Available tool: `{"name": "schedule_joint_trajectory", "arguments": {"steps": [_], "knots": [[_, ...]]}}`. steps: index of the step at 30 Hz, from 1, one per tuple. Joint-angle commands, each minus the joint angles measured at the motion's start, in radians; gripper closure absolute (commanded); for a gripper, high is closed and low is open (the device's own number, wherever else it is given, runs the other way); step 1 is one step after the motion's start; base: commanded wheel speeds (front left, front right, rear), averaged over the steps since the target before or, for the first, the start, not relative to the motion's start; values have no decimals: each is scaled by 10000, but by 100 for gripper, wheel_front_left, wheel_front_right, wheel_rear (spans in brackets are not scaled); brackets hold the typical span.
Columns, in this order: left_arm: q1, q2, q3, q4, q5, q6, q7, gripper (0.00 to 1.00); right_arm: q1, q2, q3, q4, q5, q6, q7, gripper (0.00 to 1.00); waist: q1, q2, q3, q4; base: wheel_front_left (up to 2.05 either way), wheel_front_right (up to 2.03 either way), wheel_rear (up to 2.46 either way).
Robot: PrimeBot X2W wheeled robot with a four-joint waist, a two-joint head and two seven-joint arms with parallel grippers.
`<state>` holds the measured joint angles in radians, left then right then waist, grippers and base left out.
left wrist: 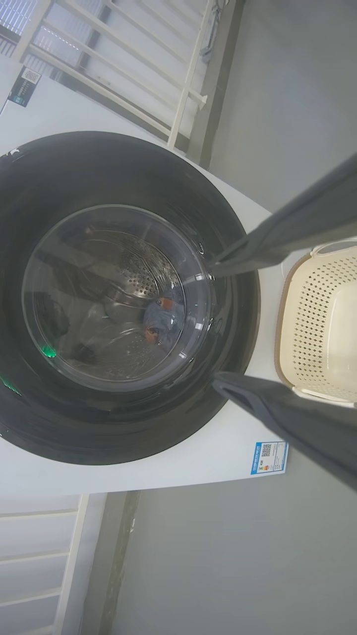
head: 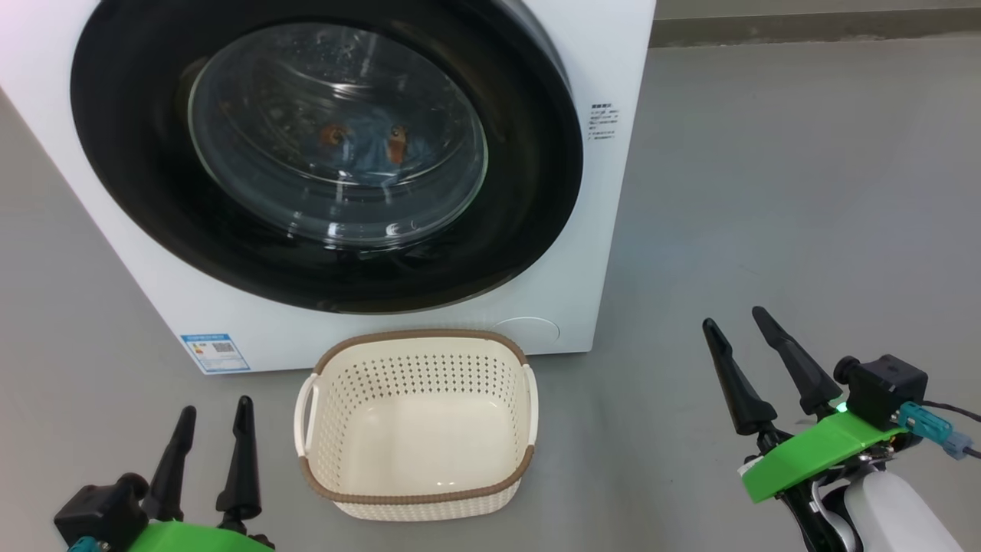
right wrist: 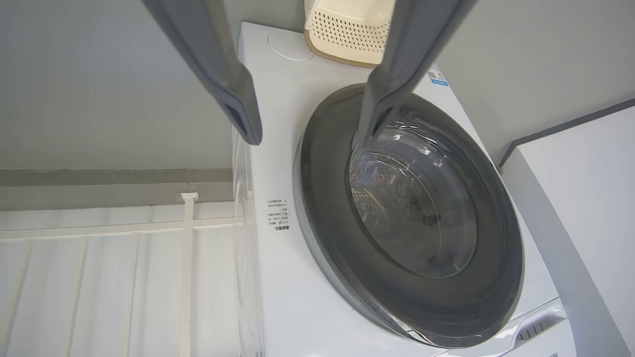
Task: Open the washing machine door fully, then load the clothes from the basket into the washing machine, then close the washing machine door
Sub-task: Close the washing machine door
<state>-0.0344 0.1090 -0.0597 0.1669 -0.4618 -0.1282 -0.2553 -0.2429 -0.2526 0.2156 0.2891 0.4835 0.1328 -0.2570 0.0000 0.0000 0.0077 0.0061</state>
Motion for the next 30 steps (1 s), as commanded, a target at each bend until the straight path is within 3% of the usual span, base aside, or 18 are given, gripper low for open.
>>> {"name": "schedule_joint_trajectory", "arguments": {"steps": [1,30], "knots": [[-85,236,302,-241,-11,-25,-65,0,96,-4,58,-307,-150,-21,-48,0,0,0,-29,-70,0,0,0],[-124,311,357,-189,133,106,-65,0,519,512,-604,-509,-620,-21,-48,0,0,0,14,-49,0,0,0]]}}
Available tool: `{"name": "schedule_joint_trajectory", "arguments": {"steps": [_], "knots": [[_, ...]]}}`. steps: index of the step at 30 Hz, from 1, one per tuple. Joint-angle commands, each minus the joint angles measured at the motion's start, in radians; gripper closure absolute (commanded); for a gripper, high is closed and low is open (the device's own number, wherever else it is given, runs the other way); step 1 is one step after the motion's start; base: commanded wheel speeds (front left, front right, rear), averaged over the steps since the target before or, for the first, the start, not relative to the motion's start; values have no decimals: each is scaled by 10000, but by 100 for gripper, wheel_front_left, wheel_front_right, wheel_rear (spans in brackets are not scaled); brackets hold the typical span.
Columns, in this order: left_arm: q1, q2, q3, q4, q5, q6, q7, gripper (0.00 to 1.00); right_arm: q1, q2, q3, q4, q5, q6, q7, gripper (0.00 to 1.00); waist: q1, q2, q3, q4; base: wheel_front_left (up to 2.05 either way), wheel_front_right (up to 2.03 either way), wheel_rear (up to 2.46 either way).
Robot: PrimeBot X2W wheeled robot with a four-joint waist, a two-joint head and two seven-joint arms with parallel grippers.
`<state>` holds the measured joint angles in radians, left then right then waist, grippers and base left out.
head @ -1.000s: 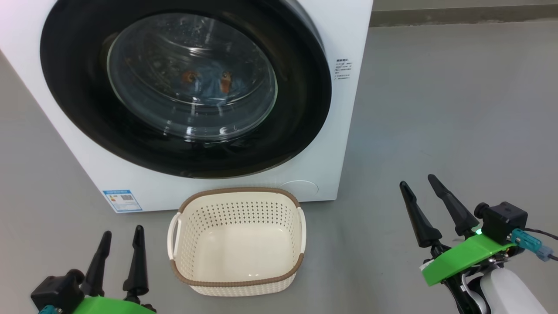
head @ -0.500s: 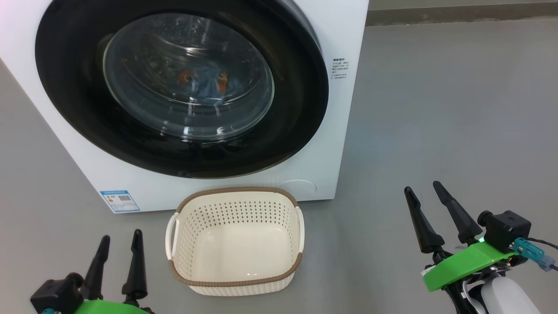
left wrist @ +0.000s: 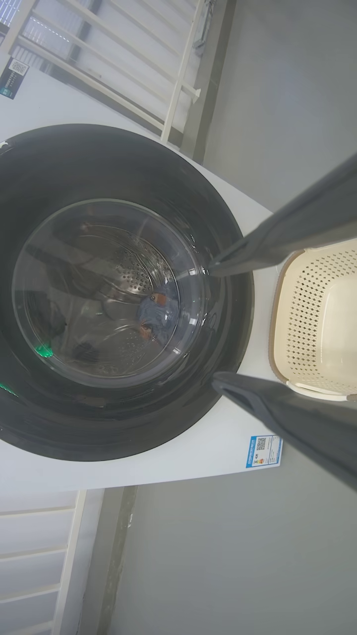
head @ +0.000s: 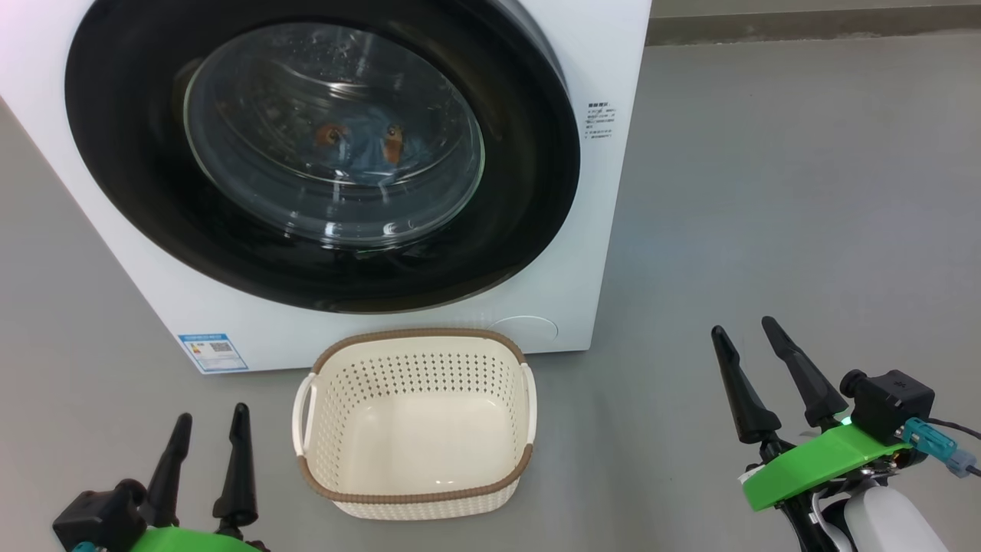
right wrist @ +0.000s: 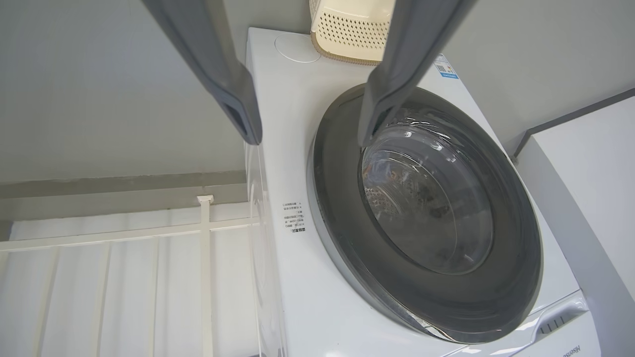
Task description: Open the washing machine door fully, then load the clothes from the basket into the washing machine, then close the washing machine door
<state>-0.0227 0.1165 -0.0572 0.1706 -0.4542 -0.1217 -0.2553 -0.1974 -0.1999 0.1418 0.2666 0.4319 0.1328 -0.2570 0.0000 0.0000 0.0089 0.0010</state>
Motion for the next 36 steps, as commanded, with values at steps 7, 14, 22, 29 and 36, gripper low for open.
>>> {"name": "schedule_joint_trajectory", "arguments": {"steps": [7,14,22,29,36], "knots": [[-260,272,280,-229,55,66,-64,0,62,20,83,-275,-113,-21,-48,0,0,0,38,14,0,0,0],[-283,293,229,-201,9,88,-61,0,78,46,34,-263,-122,-21,-48,0,0,0,47,30,0,0,0],[-284,322,169,-176,-39,89,-58,0,100,59,32,-258,-102,-21,-48,0,0,0,26,48,0,0,0],[73,-10,-208,239,-246,27,10,100,193,149,-137,216,16,0,5,100,0,0,11,67,0,0,0],[176,-180,-172,489,-698,22,171,100,419,263,-205,437,495,-3,151,100,15,0,-4,64,0,0,0]]}}
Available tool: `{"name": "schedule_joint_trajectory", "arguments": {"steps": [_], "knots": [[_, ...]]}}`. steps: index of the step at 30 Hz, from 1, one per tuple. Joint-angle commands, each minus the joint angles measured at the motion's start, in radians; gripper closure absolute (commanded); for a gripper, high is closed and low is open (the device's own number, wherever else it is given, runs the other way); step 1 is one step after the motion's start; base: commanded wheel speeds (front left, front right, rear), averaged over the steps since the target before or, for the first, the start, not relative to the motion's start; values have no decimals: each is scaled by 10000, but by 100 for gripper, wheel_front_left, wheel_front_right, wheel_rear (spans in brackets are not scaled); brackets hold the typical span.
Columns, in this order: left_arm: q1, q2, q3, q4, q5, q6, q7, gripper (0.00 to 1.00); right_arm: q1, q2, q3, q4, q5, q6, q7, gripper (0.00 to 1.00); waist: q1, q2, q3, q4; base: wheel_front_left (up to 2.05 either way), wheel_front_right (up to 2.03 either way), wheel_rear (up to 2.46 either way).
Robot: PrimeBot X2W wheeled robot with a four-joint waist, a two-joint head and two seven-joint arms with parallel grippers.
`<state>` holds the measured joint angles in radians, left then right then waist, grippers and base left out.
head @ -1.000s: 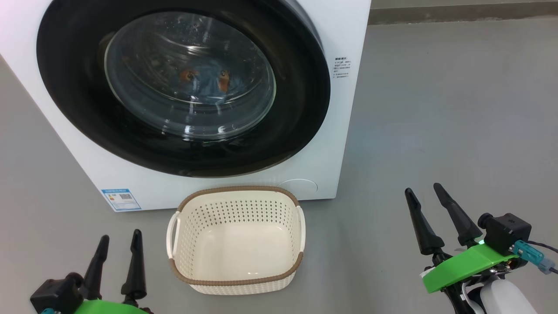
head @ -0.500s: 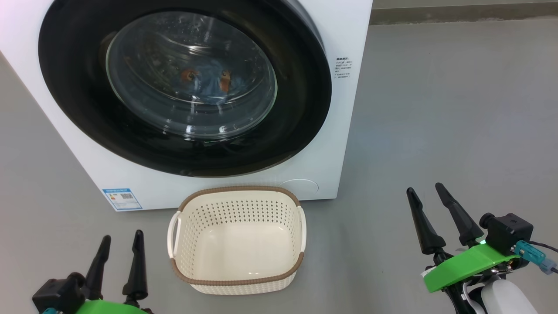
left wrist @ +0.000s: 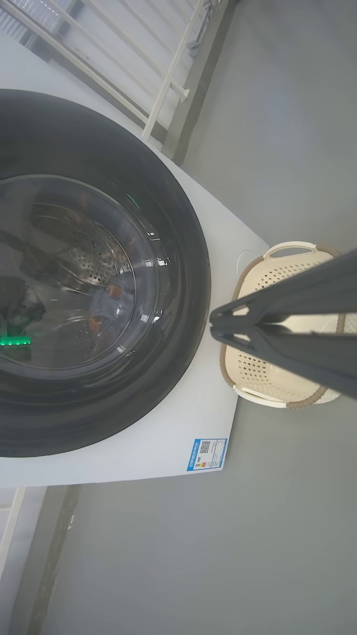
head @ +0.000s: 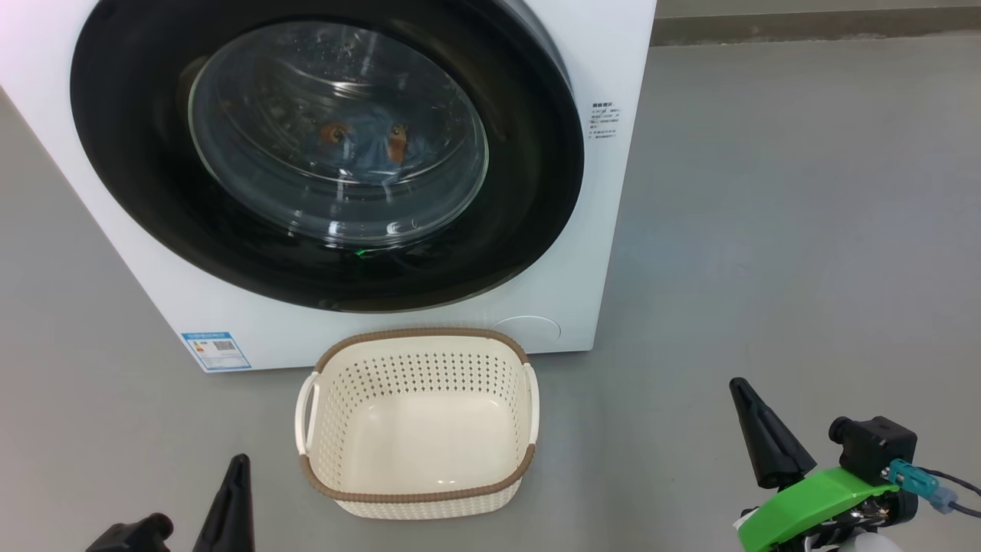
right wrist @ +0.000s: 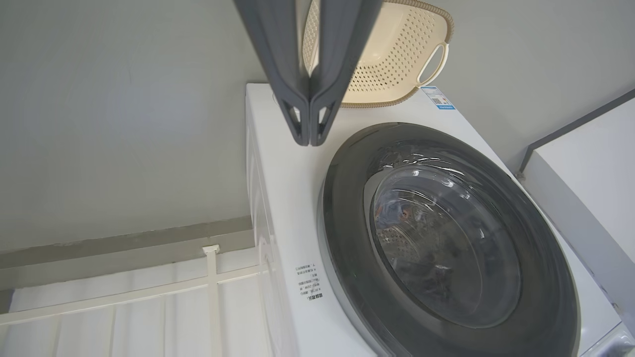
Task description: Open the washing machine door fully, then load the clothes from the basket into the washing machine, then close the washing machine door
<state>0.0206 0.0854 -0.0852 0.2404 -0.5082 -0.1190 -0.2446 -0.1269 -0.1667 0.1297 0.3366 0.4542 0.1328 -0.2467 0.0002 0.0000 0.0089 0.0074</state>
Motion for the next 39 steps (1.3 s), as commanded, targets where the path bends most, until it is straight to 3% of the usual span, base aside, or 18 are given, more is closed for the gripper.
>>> {"name": "schedule_joint_trajectory", "arguments": {"steps": [1,7,39], "knots": [[-260,127,124,-211,-249,-6,94,100,-278,-59,-103,-272,367,-3,78,100,19,0,-13,-2,0,0,0],[-311,103,216,-193,-792,-11,268,100,-255,2,-219,-299,933,-4,254,100,-1,0,0,-5,0,0,0],[-583,-22,703,-123,-3593,-40,1176,100,-139,318,-828,-464,3845,-8,1172,100,-2,0,-14,-24,0,0,0]]}}
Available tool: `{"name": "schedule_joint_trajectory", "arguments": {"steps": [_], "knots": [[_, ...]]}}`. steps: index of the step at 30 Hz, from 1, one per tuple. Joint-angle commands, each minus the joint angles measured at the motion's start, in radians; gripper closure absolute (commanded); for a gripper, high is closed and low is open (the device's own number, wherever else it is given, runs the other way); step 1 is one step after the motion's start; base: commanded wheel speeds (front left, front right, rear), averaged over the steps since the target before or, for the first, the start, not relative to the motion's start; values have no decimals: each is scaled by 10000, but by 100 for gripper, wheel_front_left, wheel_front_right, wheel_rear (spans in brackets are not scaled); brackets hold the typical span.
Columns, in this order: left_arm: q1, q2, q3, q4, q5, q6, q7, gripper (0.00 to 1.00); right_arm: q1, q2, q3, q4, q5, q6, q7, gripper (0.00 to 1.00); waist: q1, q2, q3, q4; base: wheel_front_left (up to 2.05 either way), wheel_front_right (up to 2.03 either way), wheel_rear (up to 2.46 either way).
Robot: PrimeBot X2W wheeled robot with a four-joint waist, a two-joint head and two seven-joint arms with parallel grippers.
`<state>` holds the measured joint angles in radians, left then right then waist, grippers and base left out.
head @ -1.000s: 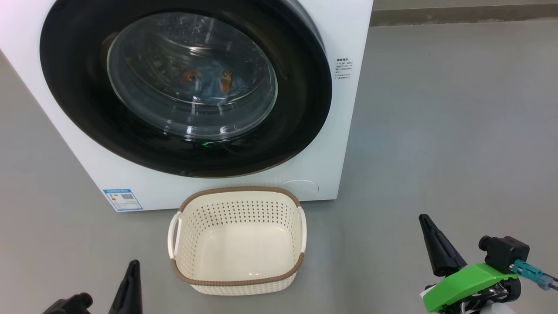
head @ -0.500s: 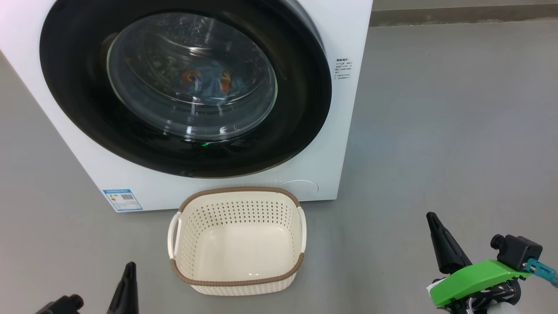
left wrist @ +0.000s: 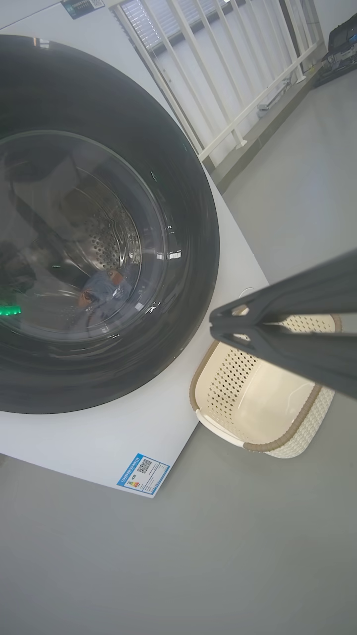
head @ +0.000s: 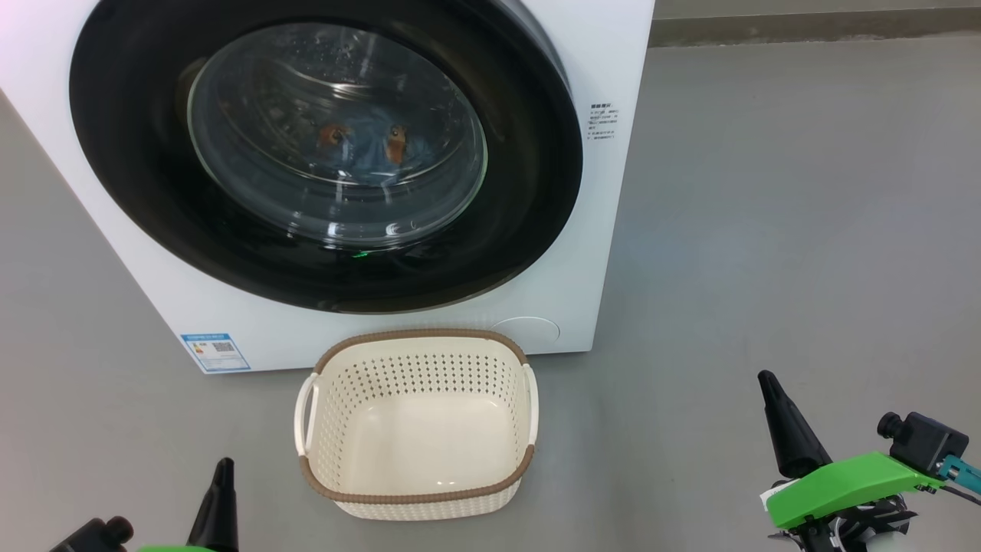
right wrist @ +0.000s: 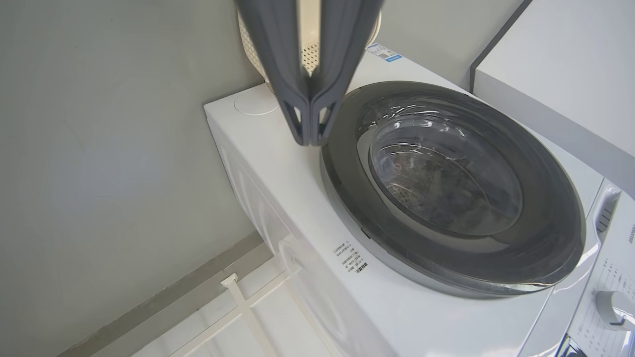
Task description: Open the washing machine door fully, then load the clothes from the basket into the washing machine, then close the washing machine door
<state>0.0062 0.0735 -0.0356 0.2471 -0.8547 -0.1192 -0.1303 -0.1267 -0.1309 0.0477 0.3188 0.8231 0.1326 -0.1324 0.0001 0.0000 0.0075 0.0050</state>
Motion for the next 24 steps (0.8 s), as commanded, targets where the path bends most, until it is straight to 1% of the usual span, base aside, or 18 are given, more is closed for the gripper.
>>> {"name": "schedule_joint_trajectory", "arguments": {"steps": [1,24], "knots": [[-448,93,222,-188,-219,-39,63,100,-137,-31,-27,-291,250,-7,59,100,-1,0,-1,-1,0,0,0],[-646,0,587,-139,-2295,-61,739,100,-45,205,-479,-419,2409,-10,740,100,-1,0,-13,-15,0,0,0]]}}
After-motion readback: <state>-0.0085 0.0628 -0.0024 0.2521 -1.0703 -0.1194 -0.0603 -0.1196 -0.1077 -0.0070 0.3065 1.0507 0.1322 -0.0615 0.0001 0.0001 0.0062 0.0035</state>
